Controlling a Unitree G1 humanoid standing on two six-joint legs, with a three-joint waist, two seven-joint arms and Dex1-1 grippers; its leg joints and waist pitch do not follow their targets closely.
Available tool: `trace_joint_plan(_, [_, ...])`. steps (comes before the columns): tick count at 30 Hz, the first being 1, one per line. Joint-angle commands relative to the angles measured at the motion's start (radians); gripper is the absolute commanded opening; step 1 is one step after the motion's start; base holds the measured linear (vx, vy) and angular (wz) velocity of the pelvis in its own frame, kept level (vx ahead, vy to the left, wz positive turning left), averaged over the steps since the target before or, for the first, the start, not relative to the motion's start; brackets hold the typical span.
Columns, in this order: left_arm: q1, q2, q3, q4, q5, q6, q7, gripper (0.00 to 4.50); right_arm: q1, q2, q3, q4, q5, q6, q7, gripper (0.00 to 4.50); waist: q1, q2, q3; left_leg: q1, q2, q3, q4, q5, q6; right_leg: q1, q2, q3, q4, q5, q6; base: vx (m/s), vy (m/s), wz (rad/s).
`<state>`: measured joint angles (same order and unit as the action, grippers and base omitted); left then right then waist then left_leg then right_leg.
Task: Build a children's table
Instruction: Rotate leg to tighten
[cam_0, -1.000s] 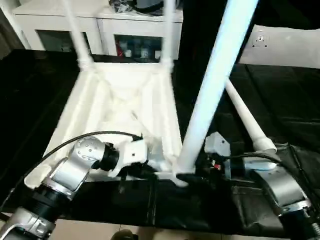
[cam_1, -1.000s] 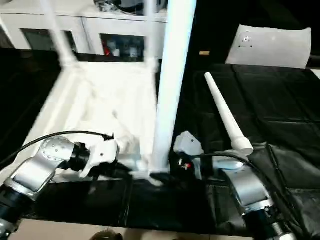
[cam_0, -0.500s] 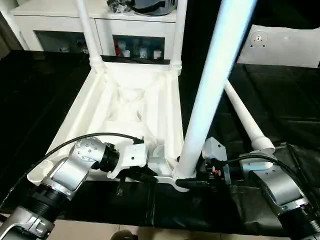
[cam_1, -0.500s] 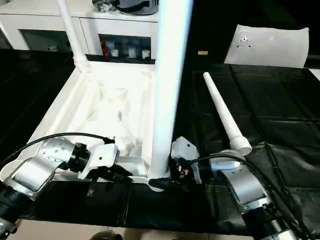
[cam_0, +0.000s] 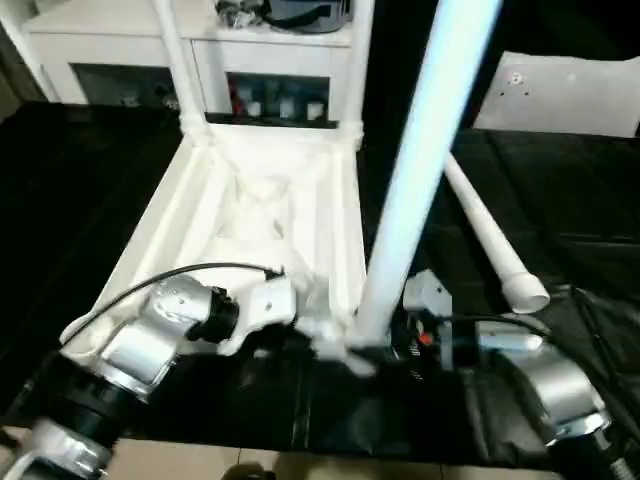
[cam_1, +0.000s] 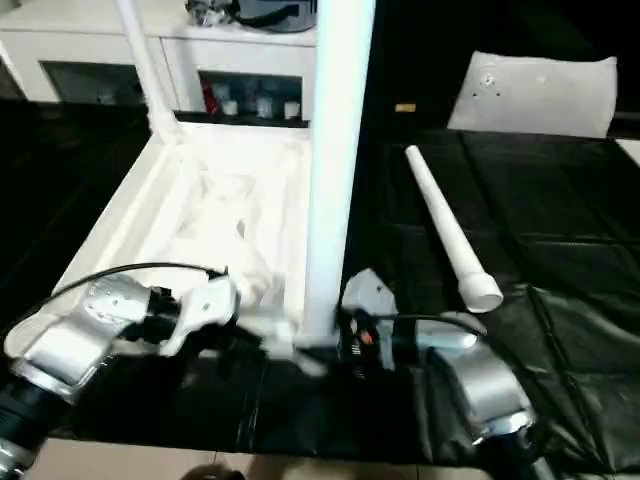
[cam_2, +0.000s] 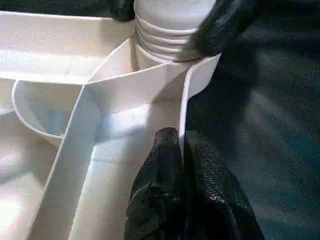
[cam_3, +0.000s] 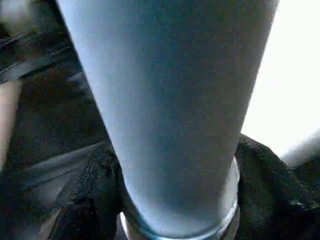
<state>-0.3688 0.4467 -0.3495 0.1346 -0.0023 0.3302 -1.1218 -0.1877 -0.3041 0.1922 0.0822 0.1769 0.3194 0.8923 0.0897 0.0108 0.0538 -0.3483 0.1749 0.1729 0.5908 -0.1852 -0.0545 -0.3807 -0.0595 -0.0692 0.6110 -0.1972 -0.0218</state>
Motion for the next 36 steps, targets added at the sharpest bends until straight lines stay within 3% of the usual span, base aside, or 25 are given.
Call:
trace_joint_plan(1, [-0.002,-0.109,0.016,-0.051,-0.007,0.087,0.170,0.00,0.005,0.103,0.065,-0.003,-0.008,0.042,-0.099,2.74,-0.010,-0.001,-0.043,0.008,0.050,-0.034,-0.080,-0.367,-0.026,0.028,-0.096,0.046,-0.114,-0.574,-0.098,0.000,0.000,0.00])
trace_joint_plan(3, [-0.002,-0.141,0.027,-0.057,-0.001,0.126,0.216,0.00,0.004,0.139,0.057,-0.002,-0.005,0.068,-0.145,2.74,-0.024,-0.004,-0.045,0.004,0.048,-0.037,-0.082,-0.366,-0.025,0.029,-0.093,0.042,-0.119,-0.586,-0.074,0.000,0.000,0.00])
trace_joint_plan(4, [-0.009,-0.200,0.043,-0.064,0.018,0.182,0.304,0.00,-0.004,0.207,0.047,0.006,-0.002,0.115,-0.229,2.74,-0.029,0.000,-0.045,0.010,0.048,-0.038,-0.079,-0.377,-0.020,0.023,-0.093,0.043,-0.122,-0.584,-0.075,0.000,0.000,0.00])
trace_joint_plan(5, [-0.014,-0.235,0.054,-0.068,0.024,0.211,0.350,0.00,-0.012,0.240,0.044,0.016,-0.007,0.134,-0.272,2.73,-0.038,-0.004,-0.043,0.009,0.048,-0.036,-0.079,-0.372,-0.016,0.019,-0.091,0.045,-0.122,-0.567,-0.086,0.000,0.000,0.00])
trace_joint_plan(8, [-0.024,-0.284,0.070,-0.077,0.035,0.252,0.411,0.00,-0.028,0.291,0.033,0.036,-0.023,0.168,-0.341,2.73,-0.044,-0.001,-0.045,0.007,0.043,-0.037,-0.077,-0.366,-0.007,0.020,-0.092,0.043,-0.128,-0.582,-0.073,0.000,0.000,0.00])
trace_joint_plan(12, [-0.051,-0.330,0.064,-0.088,0.042,0.281,0.450,0.00,-0.056,0.334,0.033,0.068,-0.055,0.179,-0.403,2.73,-0.052,0.002,-0.048,0.002,0.045,-0.037,-0.080,-0.349,-0.005,0.023,-0.088,0.045,-0.119,-0.505,-0.092,0.000,0.000,0.00])
trace_joint_plan(13, [-0.053,-0.329,0.060,-0.090,0.044,0.286,0.447,0.00,-0.054,0.340,0.022,0.064,-0.045,0.179,-0.407,3.07,-0.050,0.006,-0.049,0.002,0.047,-0.036,-0.081,-0.341,0.000,0.023,-0.089,0.049,-0.118,-0.472,-0.098,0.000,0.000,0.00])
trace_joint_plan(14, [-0.054,-0.321,0.054,-0.094,0.050,0.290,0.439,0.00,-0.052,0.346,0.005,0.061,-0.038,0.180,-0.419,3.42,-0.051,0.001,-0.051,-0.001,0.048,-0.033,-0.082,-0.326,0.005,0.026,-0.087,0.051,-0.114,-0.430,-0.107,0.000,0.000,0.00])
trace_joint_plan(15, [-0.052,-0.311,0.051,-0.098,0.053,0.292,0.429,0.00,-0.051,0.342,-0.007,0.059,-0.041,0.172,-0.424,3.42,-0.049,0.007,-0.052,-0.002,0.049,-0.032,-0.082,-0.308,0.008,0.028,-0.087,0.054,-0.109,-0.384,-0.122,0.000,0.000,0.00])
trace_joint_plan(17, [-0.048,-0.293,0.050,-0.103,0.053,0.298,0.418,0.00,-0.046,0.329,-0.022,0.052,-0.037,0.160,-0.421,3.48,-0.048,0.005,-0.054,-0.002,0.050,-0.030,-0.082,-0.286,0.012,0.031,-0.086,0.055,-0.104,-0.331,-0.139,0.000,0.000,0.00])
trace_joint_plan(20, [-0.044,-0.231,0.028,-0.089,0.066,0.228,0.363,0.00,-0.043,0.296,-0.053,0.028,-0.020,0.128,-0.386,3.82,-0.044,0.004,-0.055,-0.005,0.048,-0.028,-0.080,-0.266,0.024,0.034,-0.088,0.056,-0.103,-0.315,-0.148,0.000,0.000,0.00])
trace_joint_plan(23, [-0.040,-0.170,0.018,-0.058,0.081,0.165,0.313,0.00,-0.037,0.226,-0.070,-0.006,-0.019,0.089,-0.320,4.17,-0.041,0.005,-0.057,-0.004,0.049,-0.025,-0.079,-0.237,0.031,0.037,-0.086,0.056,-0.101,-0.295,-0.145,0.000,0.000,0.00])
trace_joint_plan(26, [-0.038,-0.137,0.032,-0.027,0.054,0.113,0.251,0.00,-0.027,0.145,-0.079,-0.034,0.001,0.065,-0.210,4.40,-0.034,0.006,-0.060,-0.008,0.050,-0.023,-0.076,-0.192,0.042,0.043,-0.085,0.055,-0.092,-0.220,-0.168,0.000,0.000,0.00])
trace_joint_plan(27, [-0.038,-0.137,0.032,-0.027,0.054,0.113,0.251,0.00,-0.027,0.145,-0.079,-0.034,0.001,0.065,-0.210,4.40,-0.032,0.007,-0.059,-0.006,0.050,-0.022,-0.076,-0.195,0.045,0.041,-0.085,0.054,-0.094,-0.224,-0.170,0.000,0.000,0.00])
trace_joint_plan(31, [-0.034,-0.037,-0.009,0.015,0.023,-0.026,0.093,0.00,-0.034,0.005,-0.079,-0.043,0.034,0.037,-0.032,4.46,-0.021,0.008,-0.058,-0.004,0.053,-0.022,-0.076,-0.207,0.051,0.041,-0.085,0.054,-0.093,-0.237,-0.171,0.000,0.000,0.00])
trace_joint_plan(36, [-0.038,0.003,-0.029,0.038,0.014,-0.099,0.005,0.00,-0.044,-0.061,-0.053,-0.046,0.040,0.030,0.070,4.46,-0.011,0.007,-0.057,0.002,0.055,-0.022,-0.077,-0.223,0.044,0.036,-0.086,0.054,-0.096,-0.264,-0.176,0.000,0.000,0.00])
